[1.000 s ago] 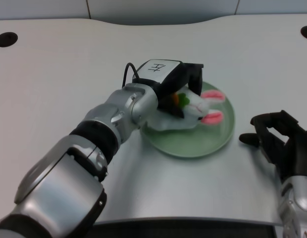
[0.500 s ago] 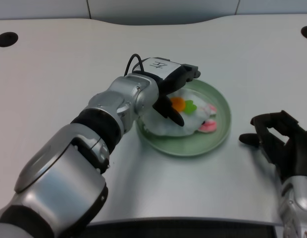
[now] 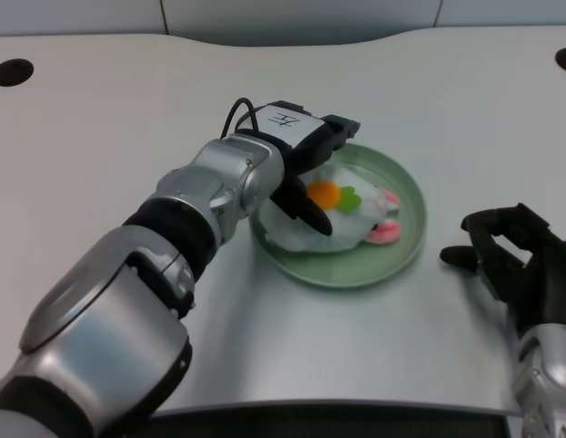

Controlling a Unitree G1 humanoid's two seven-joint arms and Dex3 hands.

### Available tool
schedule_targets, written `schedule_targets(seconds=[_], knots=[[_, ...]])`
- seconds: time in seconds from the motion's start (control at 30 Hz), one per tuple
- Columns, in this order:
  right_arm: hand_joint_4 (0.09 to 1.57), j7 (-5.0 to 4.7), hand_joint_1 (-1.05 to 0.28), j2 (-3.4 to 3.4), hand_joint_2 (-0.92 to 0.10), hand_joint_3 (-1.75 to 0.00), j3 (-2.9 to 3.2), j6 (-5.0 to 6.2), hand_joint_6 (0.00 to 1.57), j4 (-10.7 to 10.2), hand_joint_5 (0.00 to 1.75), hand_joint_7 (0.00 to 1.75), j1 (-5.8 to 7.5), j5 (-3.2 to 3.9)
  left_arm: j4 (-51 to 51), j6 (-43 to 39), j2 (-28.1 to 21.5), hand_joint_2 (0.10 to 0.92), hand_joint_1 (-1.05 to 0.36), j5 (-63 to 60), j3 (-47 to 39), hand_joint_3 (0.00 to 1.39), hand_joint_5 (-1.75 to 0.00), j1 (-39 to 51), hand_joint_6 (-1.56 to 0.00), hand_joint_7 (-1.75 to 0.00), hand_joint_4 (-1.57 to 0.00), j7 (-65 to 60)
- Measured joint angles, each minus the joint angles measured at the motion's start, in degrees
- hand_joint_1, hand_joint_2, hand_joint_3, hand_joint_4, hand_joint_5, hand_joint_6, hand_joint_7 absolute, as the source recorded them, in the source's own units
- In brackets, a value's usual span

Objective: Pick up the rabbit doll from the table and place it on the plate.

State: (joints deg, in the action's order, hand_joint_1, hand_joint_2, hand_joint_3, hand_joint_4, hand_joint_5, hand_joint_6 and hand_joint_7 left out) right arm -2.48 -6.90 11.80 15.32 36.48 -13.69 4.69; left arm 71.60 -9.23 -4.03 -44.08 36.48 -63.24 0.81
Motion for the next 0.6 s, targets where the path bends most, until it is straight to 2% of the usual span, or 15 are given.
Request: schedule_targets(seconds=[0.13, 0.3, 0.37, 0.6], knots=[[0.84, 0.45, -0.76, 0.03, -0.92, -0.18, 0.07, 0.26, 0.76, 1.3, 0.89, 1.26, -0.16, 0.20, -2.8, -2.3, -2.8, 0.921, -1.05, 2.7, -2.4, 0.13, 0.00, -0.1, 0.00, 0.00, 0.00, 2.5], [0.84, 0.41, -0.76, -0.02, -0.92, -0.18, 0.24, 0.94, 0.76, 2.0, 0.89, 1.25, -0.39, 0.16, -5.7, -2.3, -5.5, 0.921, -1.05, 4.1, -4.2, 0.13, 0.00, -0.2, 0.00, 0.00, 0.00, 4.8], [0.83, 0.41, -0.76, 0.08, -0.92, -0.19, 0.08, 0.97, 0.76, 2.2, 0.88, 1.25, -0.75, 0.08, -9.0, -3.0, -7.2, 0.921, -1.05, 5.3, -5.3, 0.13, 0.00, 0.5, 0.00, 0.00, 0.00, 7.3], [0.81, -0.27, -0.76, -0.29, -0.92, -0.19, 0.06, 0.73, 0.73, 2.4, 0.86, 1.27, -1.02, -0.16, -20.5, -3.3, -16.2, 0.920, -1.05, 11.0, -11.4, 0.09, 0.00, 3.3, -0.01, 0.00, 0.00, 15.3]])
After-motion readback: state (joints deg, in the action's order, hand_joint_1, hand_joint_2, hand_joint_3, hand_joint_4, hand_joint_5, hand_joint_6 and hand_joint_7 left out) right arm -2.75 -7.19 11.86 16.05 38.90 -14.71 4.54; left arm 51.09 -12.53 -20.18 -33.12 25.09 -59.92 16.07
